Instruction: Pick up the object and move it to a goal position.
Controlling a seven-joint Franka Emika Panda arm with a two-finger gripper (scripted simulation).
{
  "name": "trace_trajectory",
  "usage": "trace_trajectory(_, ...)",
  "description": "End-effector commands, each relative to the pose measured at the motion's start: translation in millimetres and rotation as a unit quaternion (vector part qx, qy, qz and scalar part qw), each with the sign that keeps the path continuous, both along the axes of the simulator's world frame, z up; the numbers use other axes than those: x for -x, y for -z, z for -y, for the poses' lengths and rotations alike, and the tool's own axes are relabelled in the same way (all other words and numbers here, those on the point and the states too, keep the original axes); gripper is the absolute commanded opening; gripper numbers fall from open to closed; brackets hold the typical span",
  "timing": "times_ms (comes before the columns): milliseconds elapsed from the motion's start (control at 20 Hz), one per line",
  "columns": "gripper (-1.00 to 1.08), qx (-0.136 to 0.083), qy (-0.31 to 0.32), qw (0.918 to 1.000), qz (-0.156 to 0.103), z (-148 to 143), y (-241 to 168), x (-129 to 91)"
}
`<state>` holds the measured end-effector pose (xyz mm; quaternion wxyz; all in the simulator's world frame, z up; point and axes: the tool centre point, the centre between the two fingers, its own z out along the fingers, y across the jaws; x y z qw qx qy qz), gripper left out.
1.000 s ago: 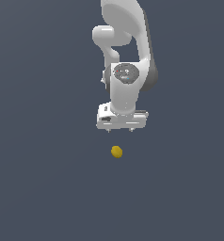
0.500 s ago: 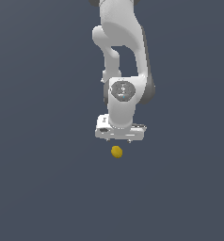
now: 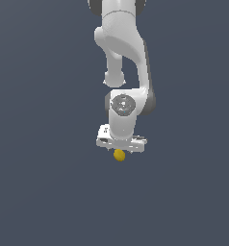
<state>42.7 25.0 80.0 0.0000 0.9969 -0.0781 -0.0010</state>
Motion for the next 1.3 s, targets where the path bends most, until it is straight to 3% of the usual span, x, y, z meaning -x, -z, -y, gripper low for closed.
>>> trace_trajectory(0,1.00,0.000,0.003,1.0000,0.001,0,2,-2)
trace_trajectory(950,1.00,0.000,0.003,1.0000,0.001,0,52,-1)
trace_trajectory(1000,-1.00,0.000,0.003,1.0000,0.001,0,52,-1)
trace_trajectory(1250,-1.00,0.000,0.003,1.0000,0.001,0,52,-1)
